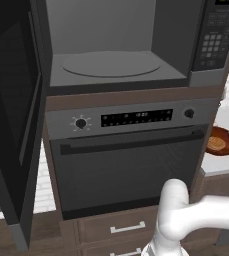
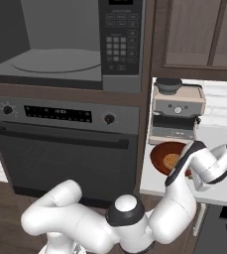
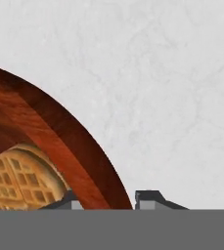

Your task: Open the microwave, place the bowl with waffle inside the microwave, then close the microwave door and turn it on.

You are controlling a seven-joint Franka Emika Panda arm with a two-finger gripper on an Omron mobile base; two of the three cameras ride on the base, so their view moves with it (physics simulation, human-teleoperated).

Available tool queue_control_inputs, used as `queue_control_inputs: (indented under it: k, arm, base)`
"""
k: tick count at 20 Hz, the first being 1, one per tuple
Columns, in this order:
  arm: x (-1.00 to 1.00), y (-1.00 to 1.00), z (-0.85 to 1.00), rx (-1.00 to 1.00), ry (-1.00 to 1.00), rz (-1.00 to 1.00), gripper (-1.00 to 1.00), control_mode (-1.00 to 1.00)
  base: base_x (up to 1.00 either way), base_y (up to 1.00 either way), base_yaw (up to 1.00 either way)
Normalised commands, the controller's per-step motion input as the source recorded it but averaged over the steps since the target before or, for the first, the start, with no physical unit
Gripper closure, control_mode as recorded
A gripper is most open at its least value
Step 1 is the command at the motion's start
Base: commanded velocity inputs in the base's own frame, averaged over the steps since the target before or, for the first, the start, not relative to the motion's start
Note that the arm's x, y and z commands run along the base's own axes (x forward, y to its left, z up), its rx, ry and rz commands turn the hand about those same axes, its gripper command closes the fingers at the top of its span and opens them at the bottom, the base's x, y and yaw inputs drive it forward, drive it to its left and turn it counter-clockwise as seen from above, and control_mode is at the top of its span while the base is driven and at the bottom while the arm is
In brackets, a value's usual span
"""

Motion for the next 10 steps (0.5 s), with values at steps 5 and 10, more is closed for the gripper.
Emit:
queue_control_inputs:
  k: [5, 10]
  arm:
    - [-0.36, -0.43, 0.52, 0.15, 0.0, -0.18, 1.0, -1.0]
    - [-0.63, -0.48, 0.54, 0.15, 0.0, -0.24, 1.0, -1.0]
  base:
    - [0.0, 0.0, 0.0]
    - [0.0, 0.0, 0.0]
